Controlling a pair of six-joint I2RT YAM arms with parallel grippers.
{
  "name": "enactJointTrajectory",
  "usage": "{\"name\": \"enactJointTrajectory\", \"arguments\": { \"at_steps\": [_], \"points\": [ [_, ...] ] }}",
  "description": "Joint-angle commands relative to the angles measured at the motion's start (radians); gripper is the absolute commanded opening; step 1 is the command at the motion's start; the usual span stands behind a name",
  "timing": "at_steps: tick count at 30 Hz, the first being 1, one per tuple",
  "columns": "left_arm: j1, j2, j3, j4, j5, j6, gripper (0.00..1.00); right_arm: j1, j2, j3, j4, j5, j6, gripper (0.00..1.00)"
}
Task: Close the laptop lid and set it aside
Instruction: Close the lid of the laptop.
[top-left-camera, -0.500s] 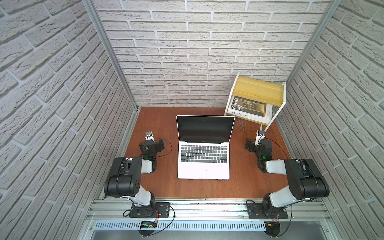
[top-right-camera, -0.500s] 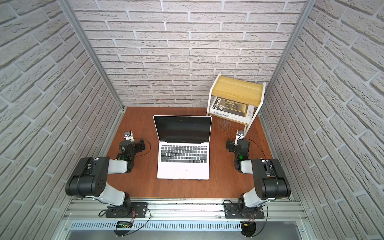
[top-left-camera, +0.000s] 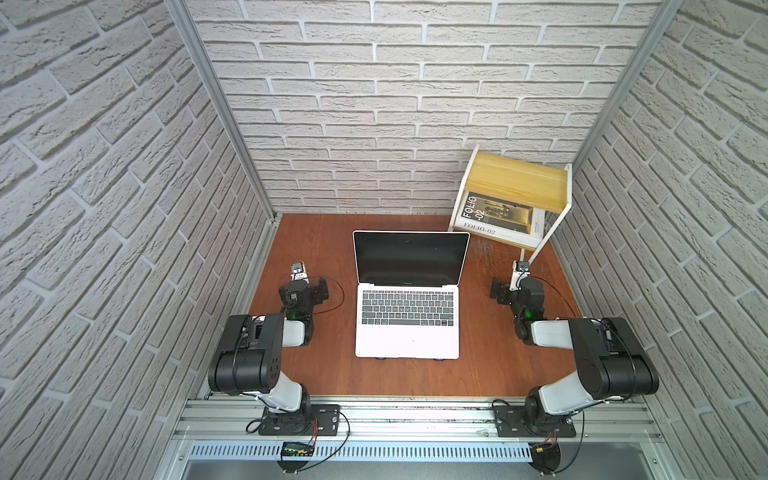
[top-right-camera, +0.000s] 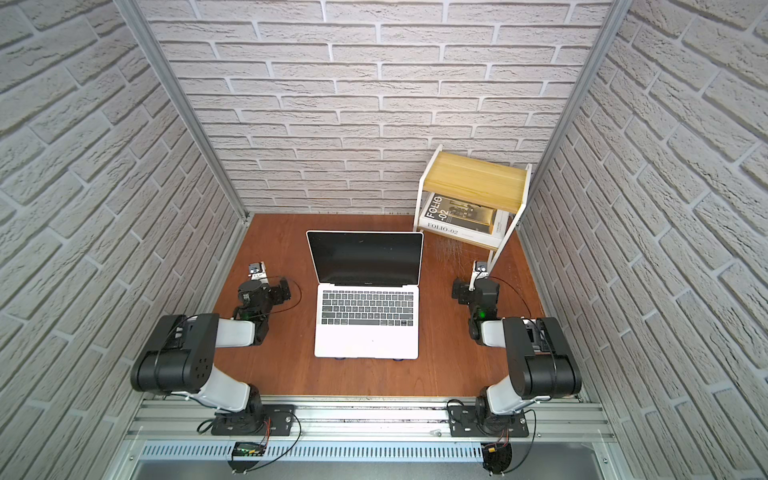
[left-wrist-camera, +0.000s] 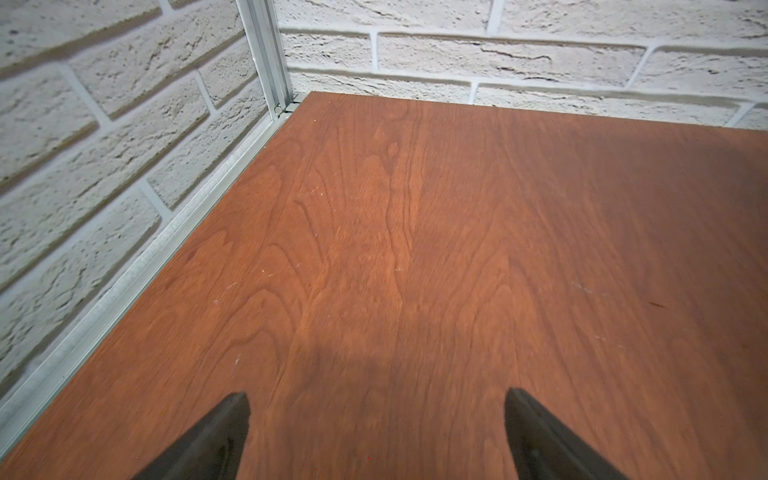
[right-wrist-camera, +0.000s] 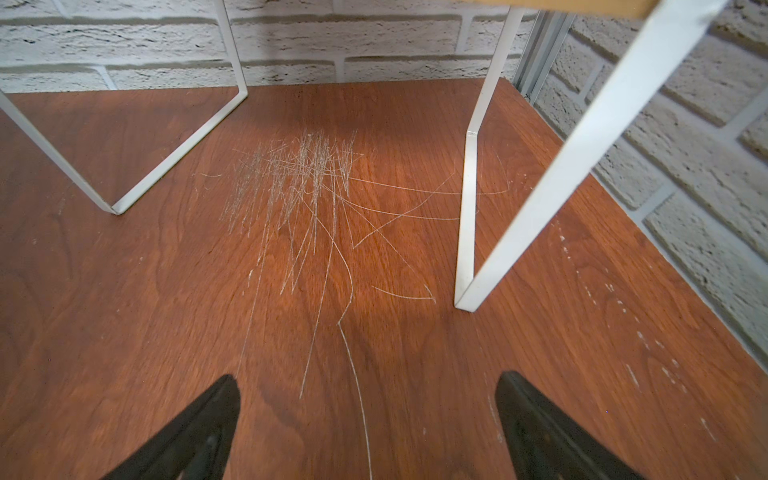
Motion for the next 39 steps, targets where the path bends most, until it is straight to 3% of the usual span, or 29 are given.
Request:
{"name": "enactJointTrajectory", "arguments": {
  "at_steps": [1, 3, 4, 6, 9, 14, 17, 20, 25, 31, 35, 39],
  "points": [
    [0.003, 0.000, 0.015, 0.020, -0.001, -0.007, 0.98, -0.011, -0.001, 0.014, 0.029, -0.016, 0.017, 0.99],
    [-0.013, -0.045, 0.046, -0.065, -0.052, -0.004, 0.98, -0.013, -0.025, 0.022, -0.012, 0.013, 0.033, 0.99],
    [-0.023, -0.089, 0.098, -0.197, -0.103, -0.012, 0.98, -0.012, -0.059, 0.042, -0.073, 0.035, 0.040, 1.00],
    [-0.004, -0.148, 0.295, -0.616, -0.178, -0.126, 0.99, -0.032, -0.161, 0.170, -0.420, 0.078, 0.127, 1.00],
    [0.018, -0.212, 0.455, -0.890, -0.126, -0.187, 0.99, -0.057, -0.268, 0.276, -0.679, 0.005, 0.218, 0.96],
    [0.017, -0.470, 0.441, -0.925, -0.032, -0.183, 0.97, -0.055, -0.510, 0.297, -0.827, -0.151, 0.274, 0.89],
    [0.017, -0.580, 0.452, -0.929, 0.086, -0.183, 0.95, -0.049, -0.649, 0.299, -0.878, -0.283, 0.283, 0.88],
    [0.006, -0.597, 0.534, -0.982, 0.229, -0.176, 0.93, -0.026, -0.760, 0.284, -0.892, -0.461, 0.277, 0.85],
    [-0.065, -0.589, 0.695, -1.103, 0.324, -0.077, 0.92, 0.072, -0.906, 0.233, -0.926, -0.580, 0.263, 0.85],
    [-0.186, -0.537, 0.847, -1.154, 0.526, 0.083, 0.93, 0.231, -0.969, 0.240, -0.999, -0.615, 0.172, 0.85],
    [-0.327, -0.425, 1.014, -1.305, 0.554, 0.244, 0.93, 0.332, -0.923, 0.261, -0.995, -0.583, 0.155, 0.85],
    [-0.414, -0.302, 1.155, -1.429, 0.585, 0.356, 0.94, 0.447, -0.836, 0.296, -1.027, -0.469, 0.107, 0.83]
  ]
}}
